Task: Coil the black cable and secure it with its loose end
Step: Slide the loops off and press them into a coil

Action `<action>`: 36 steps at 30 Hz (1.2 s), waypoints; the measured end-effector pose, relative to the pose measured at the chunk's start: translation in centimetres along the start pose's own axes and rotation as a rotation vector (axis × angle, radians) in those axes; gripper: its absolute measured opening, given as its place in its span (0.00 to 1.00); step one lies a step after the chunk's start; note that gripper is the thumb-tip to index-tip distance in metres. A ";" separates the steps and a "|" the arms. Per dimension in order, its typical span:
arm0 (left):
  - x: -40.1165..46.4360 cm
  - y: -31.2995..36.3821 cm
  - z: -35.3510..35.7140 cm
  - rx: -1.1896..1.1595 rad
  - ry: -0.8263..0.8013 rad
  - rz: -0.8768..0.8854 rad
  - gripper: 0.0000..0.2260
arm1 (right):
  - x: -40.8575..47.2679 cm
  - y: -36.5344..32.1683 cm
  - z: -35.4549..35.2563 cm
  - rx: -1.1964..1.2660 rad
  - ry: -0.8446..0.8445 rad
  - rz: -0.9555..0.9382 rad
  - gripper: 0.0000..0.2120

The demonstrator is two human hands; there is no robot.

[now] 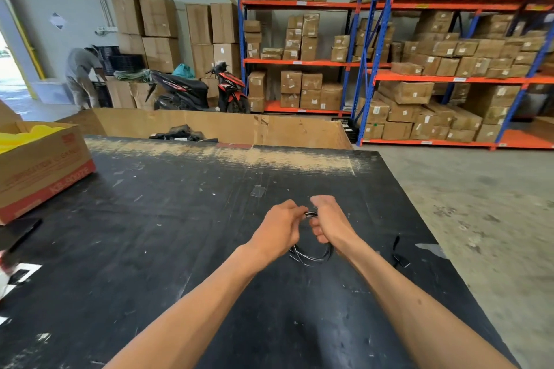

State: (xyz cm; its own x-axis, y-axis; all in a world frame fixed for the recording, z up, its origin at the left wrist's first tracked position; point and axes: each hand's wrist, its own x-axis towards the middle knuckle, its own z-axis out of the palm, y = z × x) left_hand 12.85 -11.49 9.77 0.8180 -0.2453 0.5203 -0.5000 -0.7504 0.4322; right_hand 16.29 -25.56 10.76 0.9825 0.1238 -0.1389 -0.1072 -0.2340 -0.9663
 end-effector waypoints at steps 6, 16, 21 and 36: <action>1.2 -0.1 0.7 -0.661 0.088 -0.561 0.09 | -0.9 1.5 -1.4 -0.111 0.120 -0.269 0.13; 1.9 1.8 1.5 -1.084 0.103 -0.886 0.06 | -1.9 2.7 -1.1 -0.191 0.422 -0.273 0.13; 2.9 1.6 3.2 -0.955 0.171 -0.834 0.09 | -0.9 2.7 -2.3 -0.155 0.354 -0.202 0.14; 4.4 -1.8 9.8 -0.802 0.082 -0.883 0.12 | 2.6 11.3 -15.5 -1.623 -0.056 -0.045 0.18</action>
State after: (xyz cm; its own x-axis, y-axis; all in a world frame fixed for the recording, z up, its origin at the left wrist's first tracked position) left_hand 20.20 -17.24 4.06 0.9622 0.2243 -0.1543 0.1663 -0.0359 0.9854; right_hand 20.01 -42.78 2.82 0.9700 0.1824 -0.1608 0.2197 -0.9408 0.2581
